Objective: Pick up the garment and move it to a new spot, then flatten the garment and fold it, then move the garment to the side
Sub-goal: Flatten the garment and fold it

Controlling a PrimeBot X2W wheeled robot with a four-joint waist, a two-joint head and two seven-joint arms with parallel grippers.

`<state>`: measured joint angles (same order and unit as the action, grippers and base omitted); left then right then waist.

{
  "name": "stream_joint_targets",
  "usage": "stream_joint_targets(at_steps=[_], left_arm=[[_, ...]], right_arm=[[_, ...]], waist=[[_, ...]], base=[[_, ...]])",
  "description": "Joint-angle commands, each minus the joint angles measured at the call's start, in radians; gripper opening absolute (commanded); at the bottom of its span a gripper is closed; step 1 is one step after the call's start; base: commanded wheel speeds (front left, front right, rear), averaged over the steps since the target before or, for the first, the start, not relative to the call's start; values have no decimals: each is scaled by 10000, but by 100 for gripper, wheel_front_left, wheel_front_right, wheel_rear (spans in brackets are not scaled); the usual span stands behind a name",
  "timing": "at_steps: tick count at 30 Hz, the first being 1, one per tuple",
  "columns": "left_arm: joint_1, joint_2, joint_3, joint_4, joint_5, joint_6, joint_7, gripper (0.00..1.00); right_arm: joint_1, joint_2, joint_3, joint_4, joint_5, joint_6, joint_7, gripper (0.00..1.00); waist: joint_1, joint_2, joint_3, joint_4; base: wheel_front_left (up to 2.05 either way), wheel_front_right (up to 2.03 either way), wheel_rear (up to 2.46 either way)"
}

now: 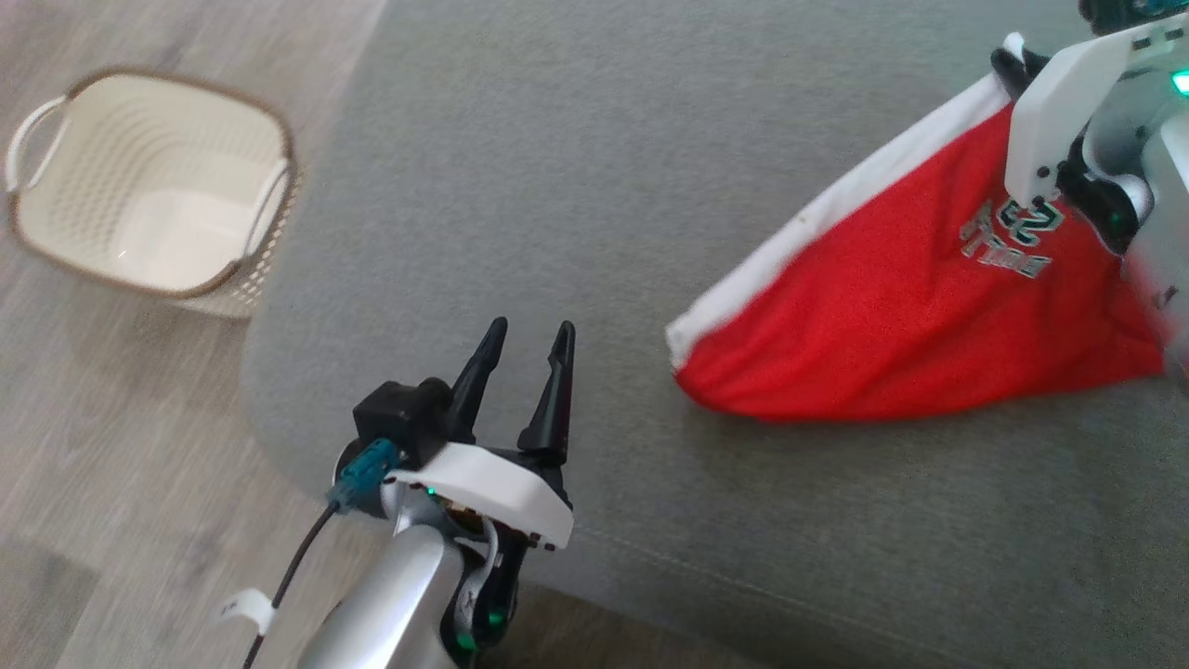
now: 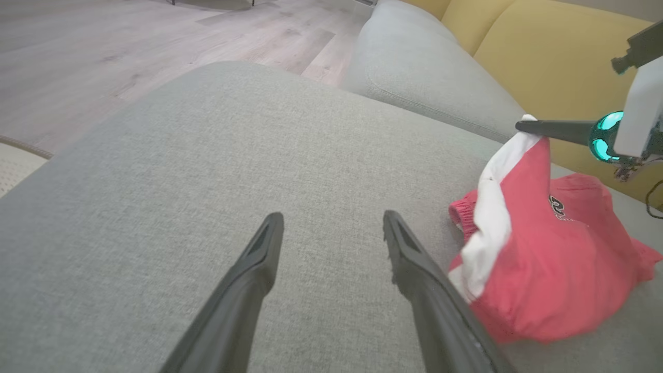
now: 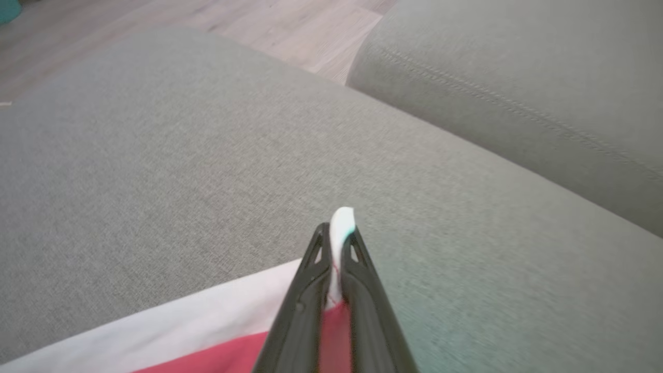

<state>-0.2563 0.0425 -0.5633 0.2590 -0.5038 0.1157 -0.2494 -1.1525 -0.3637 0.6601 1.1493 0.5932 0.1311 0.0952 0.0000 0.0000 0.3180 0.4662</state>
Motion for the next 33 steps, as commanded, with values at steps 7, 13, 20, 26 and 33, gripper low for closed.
stream_joint_targets(at_steps=[7,13,20,26,33], left_arm=[[-66,77,716,-96,396,-106,-124,100],[-129,77,1118,70,672,-208,-124,100],[-417,77,1429,694,1129,-539,-124,100],[-467,77,1858,1158,1422,-771,-124,100],[-778,165,2364,1658,1636,-955,-124,100]], right_arm=[[171,350,-145,-424,596,-4,-855,0],[608,522,-197,-778,1079,-4,-1254,0],[1256,792,-218,-1286,1416,-4,-1657,0],[2303,1204,-371,-1931,1628,-4,-1988,0],[3278,1381,-683,-2584,1296,-4,-2280,0]], waist=[[0,0,-756,-1406],[0,0,-953,-2364],[0,0,-1064,-3311],[0,0,-1284,-4075],[0,0,-1254,-4693]], base=[[0,0,0],[0,0,0],[0,0,0],[0,0,0],[0,0,0]])
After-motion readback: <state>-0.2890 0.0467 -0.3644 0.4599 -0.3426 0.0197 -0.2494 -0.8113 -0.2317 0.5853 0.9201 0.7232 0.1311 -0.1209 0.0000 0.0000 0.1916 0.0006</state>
